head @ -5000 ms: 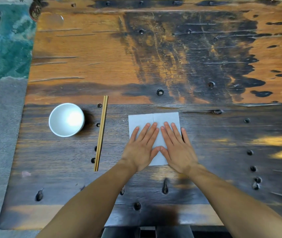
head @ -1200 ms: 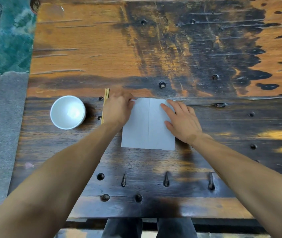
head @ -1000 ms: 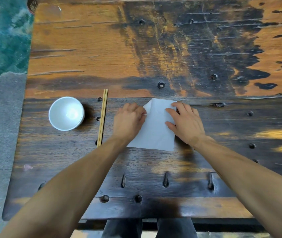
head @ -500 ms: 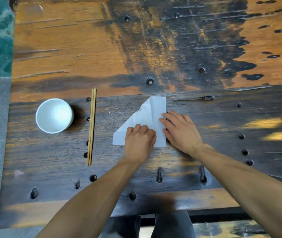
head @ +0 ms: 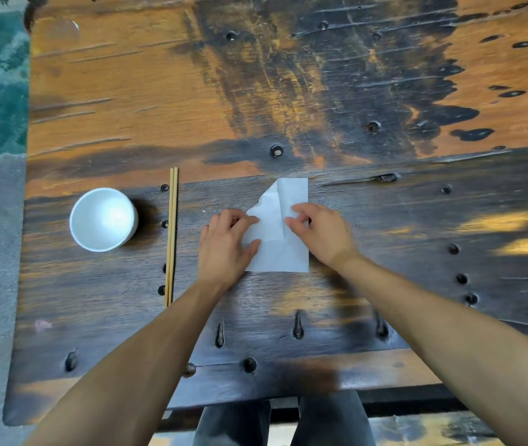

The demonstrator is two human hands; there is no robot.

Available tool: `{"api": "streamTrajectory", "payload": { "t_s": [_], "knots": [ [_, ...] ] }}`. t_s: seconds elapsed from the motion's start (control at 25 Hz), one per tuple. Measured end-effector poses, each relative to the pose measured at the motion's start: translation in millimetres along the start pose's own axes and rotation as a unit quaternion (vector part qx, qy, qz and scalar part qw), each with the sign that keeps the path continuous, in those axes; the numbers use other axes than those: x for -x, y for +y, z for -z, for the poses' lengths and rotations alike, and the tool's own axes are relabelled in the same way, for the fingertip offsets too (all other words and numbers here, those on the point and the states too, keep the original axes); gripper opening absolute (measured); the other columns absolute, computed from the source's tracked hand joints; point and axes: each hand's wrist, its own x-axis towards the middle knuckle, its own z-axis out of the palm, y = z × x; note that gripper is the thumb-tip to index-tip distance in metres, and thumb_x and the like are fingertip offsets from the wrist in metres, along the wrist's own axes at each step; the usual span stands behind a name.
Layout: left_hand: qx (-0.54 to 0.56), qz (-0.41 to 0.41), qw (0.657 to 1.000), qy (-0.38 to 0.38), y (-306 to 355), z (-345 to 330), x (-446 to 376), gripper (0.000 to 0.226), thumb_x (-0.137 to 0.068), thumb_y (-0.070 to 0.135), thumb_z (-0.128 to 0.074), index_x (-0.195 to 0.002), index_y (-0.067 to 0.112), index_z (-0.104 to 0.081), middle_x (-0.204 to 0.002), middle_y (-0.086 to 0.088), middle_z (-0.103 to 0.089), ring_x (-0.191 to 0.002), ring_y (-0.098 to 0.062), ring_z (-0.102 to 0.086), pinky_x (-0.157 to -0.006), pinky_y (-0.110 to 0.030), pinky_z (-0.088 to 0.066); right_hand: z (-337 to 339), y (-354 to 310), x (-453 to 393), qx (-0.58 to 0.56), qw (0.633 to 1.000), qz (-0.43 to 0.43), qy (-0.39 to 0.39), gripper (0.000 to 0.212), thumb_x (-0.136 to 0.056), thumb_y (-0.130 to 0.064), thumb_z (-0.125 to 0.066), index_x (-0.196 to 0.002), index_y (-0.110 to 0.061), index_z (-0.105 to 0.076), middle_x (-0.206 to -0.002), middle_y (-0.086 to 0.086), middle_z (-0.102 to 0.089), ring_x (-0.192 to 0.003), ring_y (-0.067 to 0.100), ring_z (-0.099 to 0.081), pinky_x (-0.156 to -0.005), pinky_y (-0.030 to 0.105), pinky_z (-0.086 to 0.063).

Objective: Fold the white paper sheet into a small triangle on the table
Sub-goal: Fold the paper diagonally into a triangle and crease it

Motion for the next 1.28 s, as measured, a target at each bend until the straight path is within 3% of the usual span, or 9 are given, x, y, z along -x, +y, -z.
{"api": "streamTrajectory", "payload": {
  "t_s": [0.08, 0.16, 0.4, 0.56, 0.76, 0.84, 1.0, 1.2, 1.28],
  "knots": [
    [-0.022, -0.033, 0.999, -0.008, -4.8, -0.6, 3.3, 0.038, -0.080, 0.033, -0.074, -0.116, 0.024, -0.065, -0.118, -0.001, -0.056, -0.106, -0.026, -0.048, -0.080, -0.036, -0.034, -1.4, -17.7, -17.3, -0.156, 0.982, -0.100, -0.043, 0.033, -0.085, -0.050, -0.066, -0.102, -0.022, -0.072, -0.096, -0.002, -0.073, -0.070, 0.013, -0.065, -0.067, 0.028, -0.051],
    [-0.045, -0.062, 0.997, -0.006, -8.2, -1.3, 9.1, 0.038, -0.080, 0.035, -0.075, -0.115, 0.023, -0.066, -0.118, -0.003, -0.057, -0.105, -0.027, -0.050, -0.081, -0.039, -0.037, -5.1, -28.7, -30.1, -0.186, 0.971, -0.128, -0.073, 0.037, -0.080, -0.049, -0.071, -0.087, -0.013, -0.073, -0.081, 0.003, -0.072, -0.049, 0.012, -0.057, -0.048, 0.024, -0.041],
    [-0.082, -0.116, 0.990, 0.022, -7.3, -2.4, 14.6, 0.040, -0.085, 0.036, -0.071, -0.121, 0.020, -0.062, -0.118, -0.006, -0.057, -0.102, -0.029, -0.052, -0.080, -0.041, -0.042, -10.7, -36.3, -35.8, -0.209, 0.951, -0.195, -0.113, 0.025, -0.073, -0.038, -0.083, -0.071, -0.022, -0.063, -0.069, -0.004, -0.058, -0.057, 0.012, -0.049, -0.046, 0.025, -0.032],
    [-0.039, -0.085, 0.995, 0.035, -5.7, 5.6, 3.9, 0.044, -0.088, 0.042, -0.058, -0.127, 0.022, -0.055, -0.123, -0.002, -0.053, -0.108, -0.023, -0.046, -0.084, -0.040, -0.039, -15.2, -29.3, -25.8, -0.205, 0.952, -0.197, -0.113, 0.019, -0.072, -0.034, -0.081, -0.069, -0.024, -0.065, -0.068, -0.009, -0.058, -0.063, 0.011, -0.053, -0.047, 0.024, -0.032],
    [-0.049, -0.118, 0.992, -0.025, -16.0, 19.2, -13.6, 0.064, -0.081, 0.048, -0.064, -0.137, 0.024, -0.046, -0.132, -0.001, -0.048, -0.116, -0.024, -0.043, -0.090, -0.042, -0.037, -17.1, -26.0, -15.5, -0.241, 0.944, -0.201, -0.099, 0.015, -0.071, -0.033, -0.079, -0.069, -0.022, -0.068, -0.072, -0.008, -0.063, -0.066, 0.011, -0.057, -0.055, 0.026, -0.040],
    [-0.082, -0.167, 0.983, 0.000, -14.4, 15.5, 6.3, 0.057, -0.085, 0.046, -0.063, -0.134, 0.021, -0.047, -0.128, -0.004, -0.049, -0.112, -0.025, -0.045, -0.089, -0.041, -0.036, -14.3, -22.5, -14.1, -0.254, 0.940, -0.208, -0.090, 0.016, -0.071, -0.031, -0.080, -0.068, -0.021, -0.068, -0.073, -0.005, -0.065, -0.065, 0.013, -0.058, -0.058, 0.026, -0.042],
    [-0.054, -0.277, 0.959, -0.016, 9.9, -6.2, 57.8, 0.031, -0.095, 0.033, -0.054, -0.121, 0.017, -0.060, -0.117, -0.004, -0.061, -0.100, -0.024, -0.057, -0.082, -0.040, -0.045, -6.9, -14.8, -8.9, -0.257, 0.938, -0.211, -0.096, 0.019, -0.076, -0.024, -0.079, -0.066, -0.018, -0.064, -0.057, -0.006, -0.059, -0.043, 0.006, -0.045, -0.036, 0.015, -0.031],
    [0.051, -0.080, 0.994, 0.046, 20.2, 12.5, 7.8, 0.030, -0.091, 0.029, -0.056, -0.116, 0.015, -0.063, -0.110, -0.004, -0.060, -0.098, -0.025, -0.054, -0.080, -0.041, -0.044, -7.4, -9.9, 2.7, -0.271, 0.936, -0.199, -0.102, 0.018, -0.078, -0.025, -0.078, -0.069, -0.016, -0.065, -0.058, -0.002, -0.060, -0.054, 0.012, -0.054, -0.048, 0.022, -0.036],
    [0.032, -0.066, 0.997, 0.018, 9.5, 23.5, -14.4, 0.041, -0.085, 0.036, -0.064, -0.122, 0.017, -0.059, -0.114, -0.004, -0.057, -0.102, -0.025, -0.052, -0.083, -0.042, -0.044, -6.4, -14.7, 4.6, -0.297, 0.925, -0.213, -0.107, 0.016, -0.077, -0.028, -0.078, -0.076, -0.018, -0.065, -0.061, -0.002, -0.062, -0.058, 0.010, -0.058, -0.052, 0.024, -0.037]
  ]
}}
